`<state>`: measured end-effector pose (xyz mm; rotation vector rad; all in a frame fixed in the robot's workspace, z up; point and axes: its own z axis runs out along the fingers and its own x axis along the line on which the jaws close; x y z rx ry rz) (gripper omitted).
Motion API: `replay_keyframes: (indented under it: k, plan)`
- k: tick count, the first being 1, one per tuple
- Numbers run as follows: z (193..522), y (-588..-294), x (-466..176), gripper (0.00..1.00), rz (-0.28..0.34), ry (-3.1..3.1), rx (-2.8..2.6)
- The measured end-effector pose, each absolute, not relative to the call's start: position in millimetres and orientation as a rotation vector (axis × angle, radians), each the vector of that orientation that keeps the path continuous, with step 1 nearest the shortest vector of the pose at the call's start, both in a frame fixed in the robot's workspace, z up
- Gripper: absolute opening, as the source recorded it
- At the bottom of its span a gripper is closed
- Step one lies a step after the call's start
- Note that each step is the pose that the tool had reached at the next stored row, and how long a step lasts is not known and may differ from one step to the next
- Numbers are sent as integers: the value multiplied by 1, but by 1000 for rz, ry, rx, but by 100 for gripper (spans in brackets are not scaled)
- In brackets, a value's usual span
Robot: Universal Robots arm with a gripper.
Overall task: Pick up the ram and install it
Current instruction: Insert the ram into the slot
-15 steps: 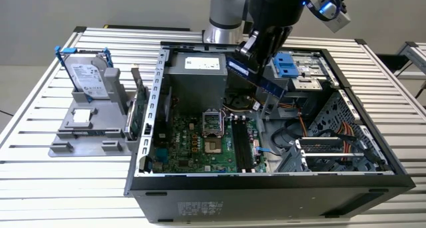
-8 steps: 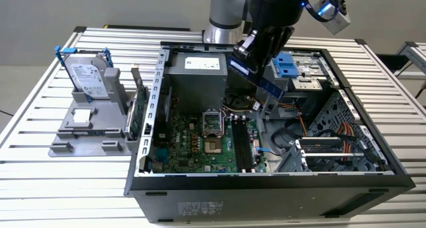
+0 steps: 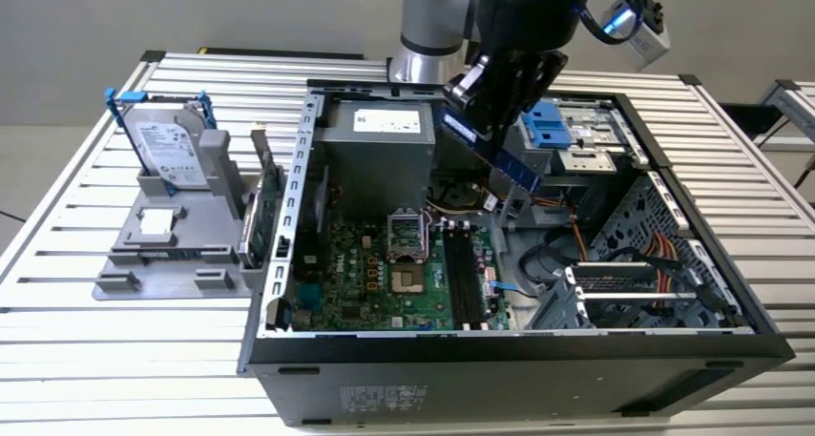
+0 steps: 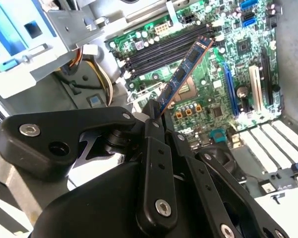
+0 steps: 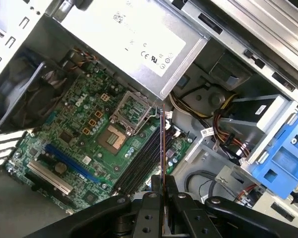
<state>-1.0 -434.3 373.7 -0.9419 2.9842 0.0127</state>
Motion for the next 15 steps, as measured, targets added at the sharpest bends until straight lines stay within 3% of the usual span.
replay_keyframes:
  k: [15]
  plan:
    - [374,-434,-1,0,11,3051,-695]
